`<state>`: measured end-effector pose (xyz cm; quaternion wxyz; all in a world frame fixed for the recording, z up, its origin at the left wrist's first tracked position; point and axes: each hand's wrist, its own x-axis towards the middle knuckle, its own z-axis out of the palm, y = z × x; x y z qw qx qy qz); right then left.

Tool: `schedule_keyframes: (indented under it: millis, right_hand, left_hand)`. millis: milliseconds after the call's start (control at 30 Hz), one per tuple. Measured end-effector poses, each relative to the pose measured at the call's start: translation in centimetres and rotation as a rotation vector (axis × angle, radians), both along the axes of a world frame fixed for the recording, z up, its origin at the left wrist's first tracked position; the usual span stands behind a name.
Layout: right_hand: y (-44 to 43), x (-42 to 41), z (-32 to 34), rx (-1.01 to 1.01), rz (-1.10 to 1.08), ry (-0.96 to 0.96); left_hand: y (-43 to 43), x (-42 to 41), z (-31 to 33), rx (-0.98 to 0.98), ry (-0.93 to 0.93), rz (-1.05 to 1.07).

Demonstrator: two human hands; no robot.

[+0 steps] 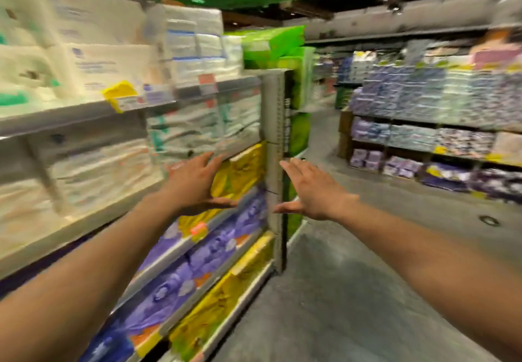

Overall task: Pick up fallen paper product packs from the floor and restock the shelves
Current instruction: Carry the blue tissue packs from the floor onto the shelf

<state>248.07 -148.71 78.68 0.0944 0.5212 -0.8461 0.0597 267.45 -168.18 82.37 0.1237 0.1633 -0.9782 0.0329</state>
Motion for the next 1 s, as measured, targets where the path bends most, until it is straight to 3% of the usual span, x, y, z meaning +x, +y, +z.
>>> schedule_keyframes:
  millis: [267,533,833,1000]
  right_hand:
    - [16.9,-19.5,-3.7,0.157,-0.327,-0.148]
    - [25.6,-37.0,-9.0,0.211,-0.54,-0.275]
    - [33.2,-59.8,-11.9,0.112,-0.852,-0.368]
    - [39.5,-71.6,-12.5,0.058,-1.029,-0.426]
  left_hand:
    - [11.5,-25.3,-7.3,0.176,-0.068,-0.237]
    - [18.7,-48.0,-11.3,0.216,-0.23,-0.431]
    - [23.2,-79.6,-14.2,0.195,-0.36,-0.704]
    - [29.9,-96.8,-15.0,0.188,-0.407,-0.868]
